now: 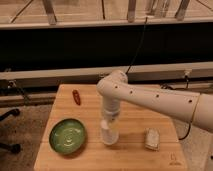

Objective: Place the ceramic cup over the eraser

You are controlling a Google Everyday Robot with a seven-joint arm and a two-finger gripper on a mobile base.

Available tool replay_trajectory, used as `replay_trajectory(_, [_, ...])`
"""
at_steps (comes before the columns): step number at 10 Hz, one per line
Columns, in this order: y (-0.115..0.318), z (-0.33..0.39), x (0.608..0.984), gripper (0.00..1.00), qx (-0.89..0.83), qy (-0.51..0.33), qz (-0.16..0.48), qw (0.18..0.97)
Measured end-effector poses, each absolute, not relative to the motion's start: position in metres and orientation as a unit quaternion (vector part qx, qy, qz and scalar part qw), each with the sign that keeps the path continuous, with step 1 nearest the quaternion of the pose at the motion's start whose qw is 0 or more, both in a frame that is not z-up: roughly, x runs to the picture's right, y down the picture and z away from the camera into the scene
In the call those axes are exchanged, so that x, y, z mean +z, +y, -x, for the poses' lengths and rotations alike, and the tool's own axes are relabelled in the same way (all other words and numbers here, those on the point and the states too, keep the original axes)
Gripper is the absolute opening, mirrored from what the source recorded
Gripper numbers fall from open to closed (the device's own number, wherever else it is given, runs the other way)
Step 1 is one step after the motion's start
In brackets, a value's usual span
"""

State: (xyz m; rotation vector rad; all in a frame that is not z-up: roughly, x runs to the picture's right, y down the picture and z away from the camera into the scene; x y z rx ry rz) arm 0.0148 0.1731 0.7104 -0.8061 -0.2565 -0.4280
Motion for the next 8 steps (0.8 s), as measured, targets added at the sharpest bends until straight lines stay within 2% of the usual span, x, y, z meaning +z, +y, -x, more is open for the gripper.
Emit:
replay_trajectory(2, [0.177,-0.014,0.718,0.73,-0.202,-0.110,0.392,0.890])
replay_trajectory(3, [0.178,-0.016,0.720,0.79,-0.200,-0.105,0.394,0.891])
replay_trajectory(8, [0.192,-0.019,0.714,0.80,-0.203,-0.110,0.397,0.888])
